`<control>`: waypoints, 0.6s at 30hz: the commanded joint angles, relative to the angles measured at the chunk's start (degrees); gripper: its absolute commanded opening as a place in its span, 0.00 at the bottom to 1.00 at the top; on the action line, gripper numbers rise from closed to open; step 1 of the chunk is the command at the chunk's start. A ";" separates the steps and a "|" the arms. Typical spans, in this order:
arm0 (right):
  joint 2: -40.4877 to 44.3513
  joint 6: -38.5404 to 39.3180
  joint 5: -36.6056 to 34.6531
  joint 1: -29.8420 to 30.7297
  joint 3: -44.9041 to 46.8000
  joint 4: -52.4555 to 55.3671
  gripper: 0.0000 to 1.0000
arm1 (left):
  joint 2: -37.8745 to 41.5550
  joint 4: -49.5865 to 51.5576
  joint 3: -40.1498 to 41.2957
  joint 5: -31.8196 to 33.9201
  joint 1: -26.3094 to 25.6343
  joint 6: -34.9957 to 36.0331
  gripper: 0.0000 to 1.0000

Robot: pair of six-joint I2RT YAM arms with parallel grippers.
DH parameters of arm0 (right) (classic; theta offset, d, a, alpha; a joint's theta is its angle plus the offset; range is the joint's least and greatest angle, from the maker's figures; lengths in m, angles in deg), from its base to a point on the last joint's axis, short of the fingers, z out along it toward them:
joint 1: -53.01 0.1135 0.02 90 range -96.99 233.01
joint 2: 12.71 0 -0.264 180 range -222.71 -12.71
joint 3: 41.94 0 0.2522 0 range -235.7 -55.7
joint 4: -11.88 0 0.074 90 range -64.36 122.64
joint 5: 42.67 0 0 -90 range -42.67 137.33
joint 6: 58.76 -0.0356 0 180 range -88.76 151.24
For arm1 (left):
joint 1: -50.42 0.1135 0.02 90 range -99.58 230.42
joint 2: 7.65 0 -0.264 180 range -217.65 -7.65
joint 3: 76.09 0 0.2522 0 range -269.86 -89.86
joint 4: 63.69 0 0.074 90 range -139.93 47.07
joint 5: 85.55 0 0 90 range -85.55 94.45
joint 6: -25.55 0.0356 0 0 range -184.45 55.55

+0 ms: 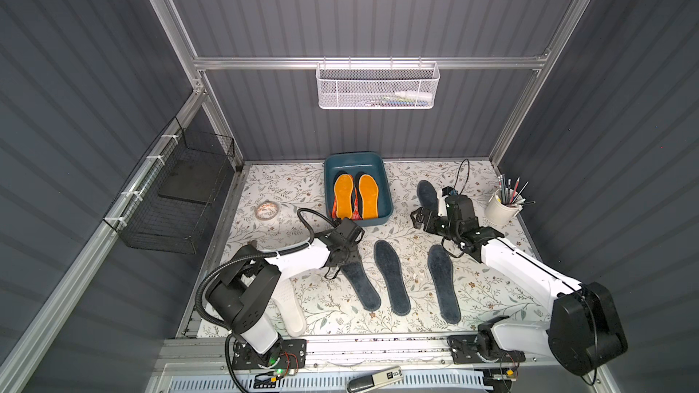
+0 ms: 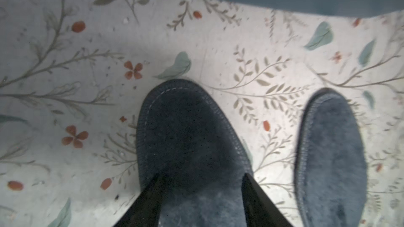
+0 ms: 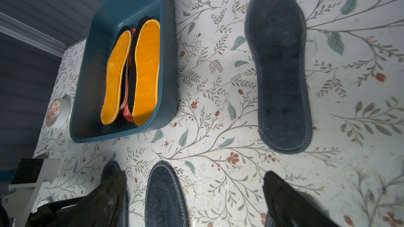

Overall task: Put the insoles into the storage box
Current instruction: Move the insole to the center of the board.

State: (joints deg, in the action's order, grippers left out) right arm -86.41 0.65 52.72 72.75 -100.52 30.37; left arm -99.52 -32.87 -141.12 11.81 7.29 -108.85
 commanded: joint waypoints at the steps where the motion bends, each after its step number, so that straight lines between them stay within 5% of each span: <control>1: 0.64 0.32 4.89 0.14 0.76 0.42 0.96 | 5.22 -5.40 0.58 -3.74 -0.27 4.18 0.65; 6: 0.06 0.05 6.26 4.24 0.31 1.15 0.89 | 12.58 -5.75 3.33 0.38 0.04 4.27 0.76; 13: -5.82 -2.60 3.69 15.95 -2.86 1.27 0.71 | 24.75 -4.48 9.60 13.10 1.21 4.54 0.93; 18: -13.11 -3.34 3.83 21.90 -8.05 2.99 0.69 | 33.10 -1.60 12.91 23.35 1.47 2.26 0.99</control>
State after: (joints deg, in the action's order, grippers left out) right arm -96.96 -1.89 56.98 92.51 -104.89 31.42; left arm -69.80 -36.90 -129.91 26.47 8.40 -105.51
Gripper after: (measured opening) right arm 0.694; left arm 0.993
